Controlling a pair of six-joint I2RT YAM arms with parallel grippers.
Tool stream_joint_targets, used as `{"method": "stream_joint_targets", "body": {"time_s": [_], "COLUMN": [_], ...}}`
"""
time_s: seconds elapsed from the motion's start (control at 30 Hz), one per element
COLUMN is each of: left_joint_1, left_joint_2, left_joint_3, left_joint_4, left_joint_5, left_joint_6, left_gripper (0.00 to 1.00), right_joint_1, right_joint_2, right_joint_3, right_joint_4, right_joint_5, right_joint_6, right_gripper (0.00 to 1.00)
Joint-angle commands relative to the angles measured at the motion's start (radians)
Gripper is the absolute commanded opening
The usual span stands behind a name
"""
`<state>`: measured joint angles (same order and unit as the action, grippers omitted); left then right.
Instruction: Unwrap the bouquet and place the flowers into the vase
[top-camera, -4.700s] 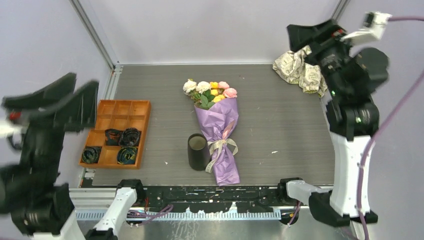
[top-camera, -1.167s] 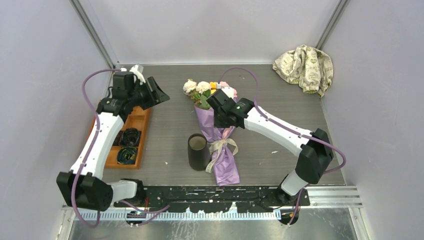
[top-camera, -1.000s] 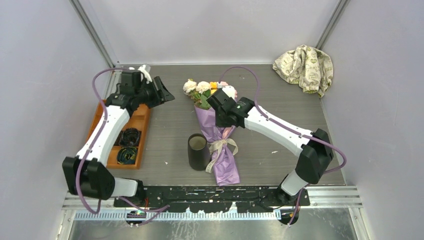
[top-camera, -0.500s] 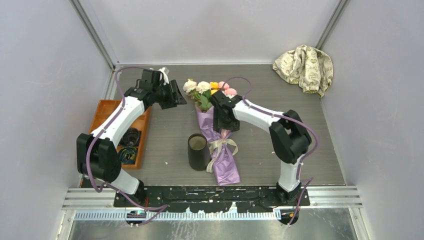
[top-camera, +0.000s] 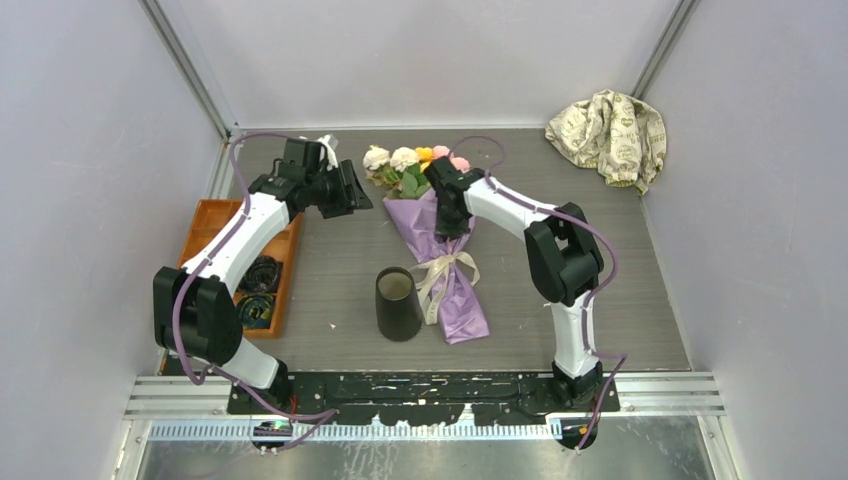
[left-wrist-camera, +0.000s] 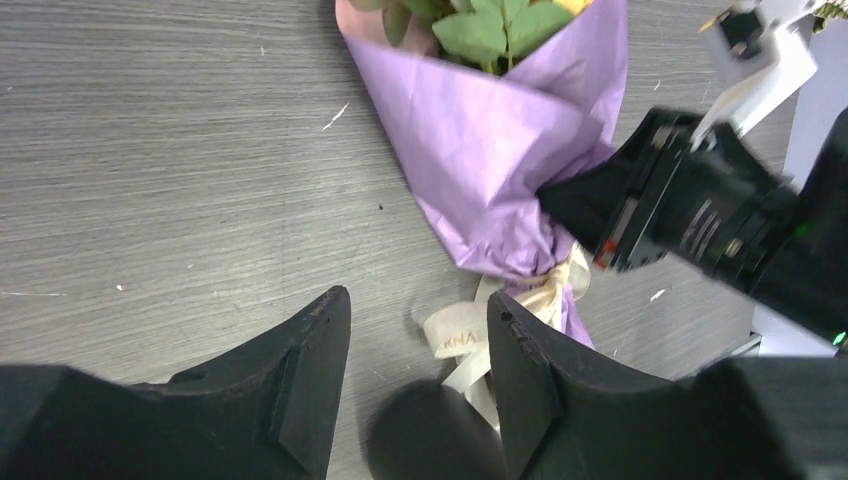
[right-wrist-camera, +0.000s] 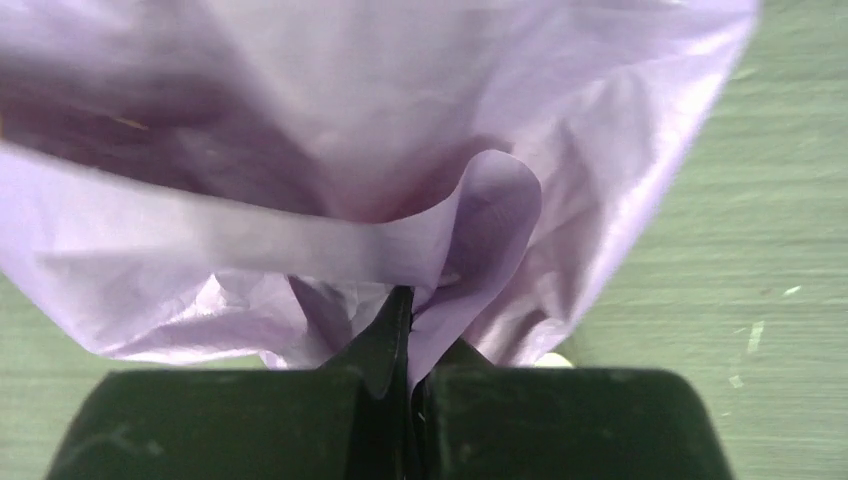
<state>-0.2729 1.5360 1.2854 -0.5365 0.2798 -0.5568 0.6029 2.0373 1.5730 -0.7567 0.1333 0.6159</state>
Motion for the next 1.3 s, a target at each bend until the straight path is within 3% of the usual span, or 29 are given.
{"method": "stream_joint_targets", "body": {"time_s": [0.0,0.33,0.43,0.53,0.63,0.93,1.27], "left_joint_1": [-0.005,-0.028,-0.051,-0.078,-0.098,-0.141,-0.223], "left_joint_2": [-0.022,-0.020,-0.006,0.026,0.076,0.307,0.549], "left_joint_3": [0.000,0.034,0.068,0.113,0.162,0.369,0.622], "left_joint_4": [0.014,0.001,0.008,0.023,0.044,0.127,0.062], "left_joint_5": [-0.007,-0.031,-0.021,-0.023,-0.012,0.086,0.125], "left_joint_6": [0.017,0.038,0.063,0.078,0.078,0.101,0.158], "left_gripper": [0.53,0.53,0.53,0.54,0.54,0.54,0.54], "right_joint_1": [-0.120,-0.225,-0.226,-0.226,-0.224,-0.212,-0.161], "right_joint_2": [0.013,0.068,0.042,-0.036,-0.123,-0.370,-0.383], "right_joint_3": [0.087,0.237,0.233,0.187,0.150,-0.141,-0.301], "right_joint_4": [-0.018,-0.094,-0.088,-0.058,-0.069,-0.039,0.036], "right_joint_5": [0.068,0.110,0.076,0.080,0.114,0.071,-0.009], "right_joint_6": [-0.038,-0.079,-0.091,-0.083,-0.085,-0.067,-0.028], "right_gripper": [0.01,0.02,0.26,0.43,0.51,0.48,0.36]}}
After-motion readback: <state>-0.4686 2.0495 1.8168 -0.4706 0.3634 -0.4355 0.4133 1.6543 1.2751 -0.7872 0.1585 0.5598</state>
